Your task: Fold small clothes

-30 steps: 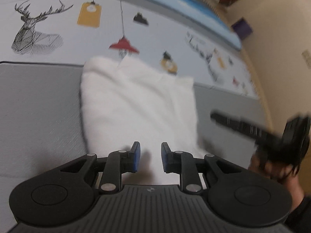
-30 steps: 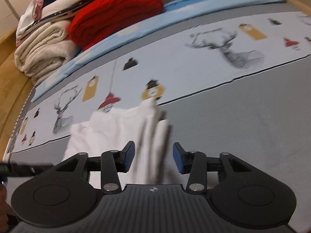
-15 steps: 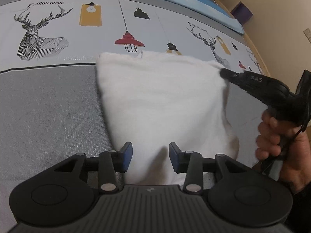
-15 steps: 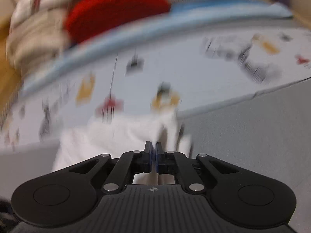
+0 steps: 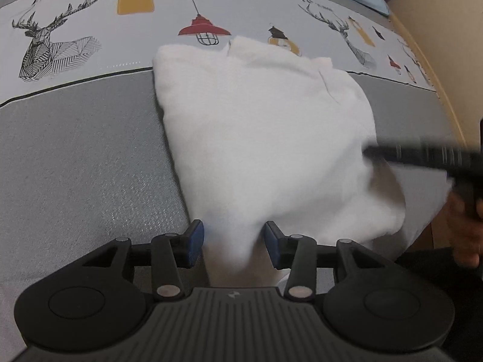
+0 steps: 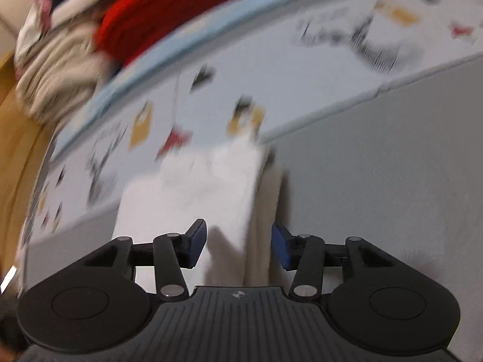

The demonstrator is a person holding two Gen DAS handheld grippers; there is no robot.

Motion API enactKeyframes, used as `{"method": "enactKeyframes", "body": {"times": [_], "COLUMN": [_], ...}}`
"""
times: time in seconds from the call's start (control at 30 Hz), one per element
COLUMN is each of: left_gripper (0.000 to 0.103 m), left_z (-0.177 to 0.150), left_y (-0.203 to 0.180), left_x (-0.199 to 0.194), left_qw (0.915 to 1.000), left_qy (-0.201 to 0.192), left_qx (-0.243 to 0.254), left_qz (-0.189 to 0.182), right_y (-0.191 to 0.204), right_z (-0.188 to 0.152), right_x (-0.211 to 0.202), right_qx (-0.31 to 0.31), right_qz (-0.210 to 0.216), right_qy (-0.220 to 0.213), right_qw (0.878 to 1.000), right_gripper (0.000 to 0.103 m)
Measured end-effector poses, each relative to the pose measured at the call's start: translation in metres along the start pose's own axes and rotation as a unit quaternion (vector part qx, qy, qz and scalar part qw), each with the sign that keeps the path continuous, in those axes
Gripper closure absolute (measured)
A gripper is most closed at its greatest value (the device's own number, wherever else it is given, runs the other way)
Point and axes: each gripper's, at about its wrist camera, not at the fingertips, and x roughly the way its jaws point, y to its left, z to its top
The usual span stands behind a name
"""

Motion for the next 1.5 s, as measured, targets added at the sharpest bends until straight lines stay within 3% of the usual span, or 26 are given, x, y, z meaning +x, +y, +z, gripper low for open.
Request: {"method": "enactKeyframes", "body": {"times": [0.13, 0.17, 0.23, 0.37, 0.4, 0.47, 0.5, 0.57, 0.7, 0.77, 0.83, 0.93, 0.97, 1.13, 1.27, 1.33, 1.37, 1.43, 1.5], "left_gripper": [0.055, 0.055, 0.055, 0.057, 0.057, 0.058, 0.058, 0.057, 0.057, 0.058, 0.058, 0.058, 0.058, 0.058, 0.053, 0.049, 0.046, 0.044, 0.044], "left_z": [-0.004, -0.006, -0.01, -0.022, -0.025, -0.029, -0.029, -0.025, -0.011, -0.006, -0.005, -0.016, -0.019, -0.016, -0.012, -0.01, -0.008, -0.005, -0.001], "left_y": [0.002, 0.003, 0.002, 0.001, 0.0, -0.005, -0.006, -0.004, 0.009, 0.013, 0.015, 0.012, 0.012, 0.01, 0.023, 0.031, 0.036, 0.046, 0.052], "left_x": [-0.003, -0.003, -0.002, 0.008, 0.011, 0.012, 0.009, -0.004, -0.032, -0.034, -0.022, 0.022, 0.028, 0.021, 0.01, -0.005, -0.011, -0.021, -0.024], "left_qw": [1.0, 1.0, 0.9999, 0.9982, 0.997, 0.9946, 0.9943, 0.9969, 0.9975, 0.996, 0.9969, 0.9995, 0.9989, 0.9997, 0.9997, 0.9994, 0.9988, 0.9964, 0.9933], "left_qy": [-0.001, 0.0, 0.006, 0.036, 0.045, 0.057, 0.054, 0.025, -0.06, -0.079, -0.069, 0.017, 0.028, 0.015, 0.008, -0.014, -0.029, -0.055, -0.07], "left_qx": [-0.001, -0.001, 0.01, 0.037, 0.05, 0.075, 0.083, 0.074, 0.016, -0.002, -0.009, 0.011, 0.011, 0.017, 0.017, 0.005, -0.006, -0.036, -0.062], "left_qz": [-0.002, -0.002, 0.005, 0.029, 0.037, 0.043, 0.039, 0.013, -0.033, -0.041, -0.038, 0.025, 0.034, 0.008, -0.012, -0.031, -0.039, -0.054, -0.069], "right_y": [0.009, 0.01, 0.008, -0.019, -0.025, -0.03, -0.03, -0.026, -0.028, -0.032, -0.035, -0.039, -0.04, -0.036, -0.024, -0.017, -0.014, -0.007, -0.001], "right_z": [-0.026, -0.032, -0.036, -0.029, -0.03, -0.039, -0.045, -0.049, -0.038, -0.03, -0.02, -0.007, -0.004, 0.017, 0.032, 0.038, 0.039, 0.042, 0.043], "right_x": [0.001, -0.001, -0.012, -0.057, -0.058, -0.043, -0.033, -0.028, -0.049, -0.058, -0.061, -0.056, -0.052, -0.011, 0.01, 0.016, 0.019, 0.02, 0.006], "right_qx": [-0.1, -0.123, -0.135, -0.068, -0.07, -0.094, -0.111, -0.136, -0.101, -0.072, -0.043, 0.008, 0.024, 0.084, 0.08, 0.07, 0.066, 0.054, 0.048], "right_qz": [-0.004, -0.003, 0.021, 0.128, 0.117, 0.049, 0.014, -0.017, 0.011, 0.026, 0.024, 0.009, 0.002, -0.032, -0.03, -0.029, -0.027, -0.026, -0.021], "right_qy": [0.076, 0.082, 0.078, 0.026, 0.032, 0.076, 0.102, 0.113, 0.058, 0.026, -0.004, -0.042, -0.054, -0.075, -0.073, -0.075, -0.074, -0.084, -0.142], "right_qw": [0.992, 0.989, 0.988, 0.989, 0.99, 0.991, 0.988, 0.984, 0.993, 0.997, 0.999, 0.999, 0.998, 0.993, 0.994, 0.994, 0.995, 0.995, 0.988], "right_gripper": [0.054, 0.068, 0.096, 0.097, 0.097, 0.096, 0.095, 0.088, 0.069, 0.057, 0.057, 0.057, 0.057, 0.057, 0.057, 0.057, 0.066, 0.101, 0.101]}}
